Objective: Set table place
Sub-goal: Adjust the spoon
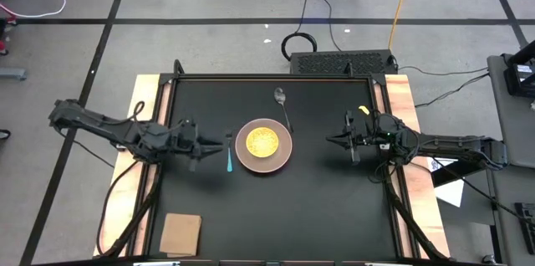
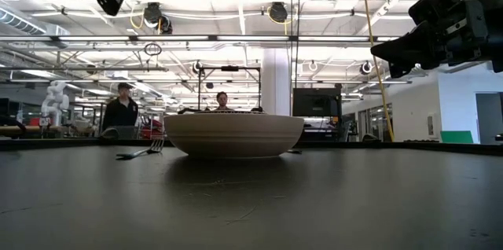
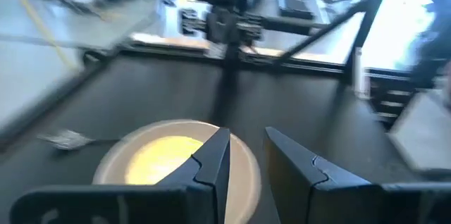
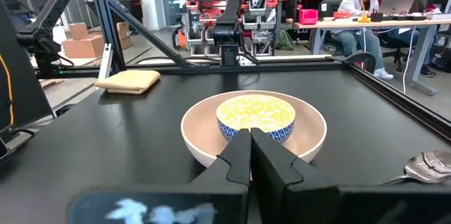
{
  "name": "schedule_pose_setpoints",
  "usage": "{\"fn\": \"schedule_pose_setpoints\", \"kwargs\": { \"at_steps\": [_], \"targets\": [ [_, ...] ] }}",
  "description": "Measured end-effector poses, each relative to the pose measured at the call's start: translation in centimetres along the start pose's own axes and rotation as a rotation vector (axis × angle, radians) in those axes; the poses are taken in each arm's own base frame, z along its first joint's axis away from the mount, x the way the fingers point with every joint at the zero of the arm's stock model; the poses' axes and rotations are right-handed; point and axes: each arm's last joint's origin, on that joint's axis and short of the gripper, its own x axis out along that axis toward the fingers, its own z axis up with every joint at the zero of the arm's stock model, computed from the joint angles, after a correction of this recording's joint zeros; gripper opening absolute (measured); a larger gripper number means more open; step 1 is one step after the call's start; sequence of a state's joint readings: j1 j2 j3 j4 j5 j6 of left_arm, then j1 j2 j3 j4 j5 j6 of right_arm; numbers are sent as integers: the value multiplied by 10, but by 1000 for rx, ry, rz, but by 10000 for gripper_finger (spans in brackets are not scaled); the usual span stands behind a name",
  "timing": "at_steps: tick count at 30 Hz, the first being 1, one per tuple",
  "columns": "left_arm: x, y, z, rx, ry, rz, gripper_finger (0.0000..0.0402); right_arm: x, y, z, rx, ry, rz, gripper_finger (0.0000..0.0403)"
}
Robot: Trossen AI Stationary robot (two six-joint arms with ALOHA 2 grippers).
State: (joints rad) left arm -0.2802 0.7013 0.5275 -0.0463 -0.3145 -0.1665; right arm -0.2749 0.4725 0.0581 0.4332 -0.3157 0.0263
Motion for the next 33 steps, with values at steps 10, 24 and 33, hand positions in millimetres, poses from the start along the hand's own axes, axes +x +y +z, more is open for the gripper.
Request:
{"fn": "schedule_pose_setpoints", "kwargs": {
  "at_steps": [10,24,33],
  "targets": [
    [5,13,-2,167,-54,98,90,0,0,1,-34,-11,0,0],
    [9,16,-23,217,-89,87,90,0,0,-2,-1,15,2,0],
    [-11,23,-29,237,-208,119,90,0,0,-2,-2,16,2,0]
  ]
}}
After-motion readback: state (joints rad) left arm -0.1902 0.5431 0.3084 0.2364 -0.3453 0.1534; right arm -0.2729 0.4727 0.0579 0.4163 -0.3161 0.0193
